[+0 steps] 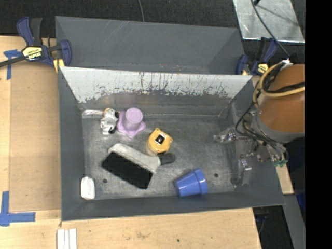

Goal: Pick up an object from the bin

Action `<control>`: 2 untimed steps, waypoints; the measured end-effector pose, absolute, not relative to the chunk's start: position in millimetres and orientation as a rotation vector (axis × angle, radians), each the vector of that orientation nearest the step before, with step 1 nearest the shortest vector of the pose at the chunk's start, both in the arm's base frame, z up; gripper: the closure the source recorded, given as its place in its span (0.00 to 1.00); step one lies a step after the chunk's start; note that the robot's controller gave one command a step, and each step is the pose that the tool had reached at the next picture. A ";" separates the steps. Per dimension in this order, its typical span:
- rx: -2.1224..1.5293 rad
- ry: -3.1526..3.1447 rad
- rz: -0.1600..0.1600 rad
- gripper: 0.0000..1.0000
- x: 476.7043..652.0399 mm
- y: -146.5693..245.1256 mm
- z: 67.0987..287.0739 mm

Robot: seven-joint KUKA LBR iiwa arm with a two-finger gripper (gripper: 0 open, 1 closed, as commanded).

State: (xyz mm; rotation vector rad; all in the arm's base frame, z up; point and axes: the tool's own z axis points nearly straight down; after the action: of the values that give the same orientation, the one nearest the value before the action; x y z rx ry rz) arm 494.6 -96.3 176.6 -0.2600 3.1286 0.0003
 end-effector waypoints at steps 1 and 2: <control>-0.640 3.074 -0.002 0.00 488.3 -92.3 154.4; -0.884 3.014 0.000 0.00 485.8 -87.0 141.1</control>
Offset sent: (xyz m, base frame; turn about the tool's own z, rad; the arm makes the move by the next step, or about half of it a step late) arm -0.0125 0.0185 -0.0536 -0.0722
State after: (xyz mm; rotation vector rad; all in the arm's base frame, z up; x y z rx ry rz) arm 485.8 -87.0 141.1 -0.8842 3.0139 -0.0003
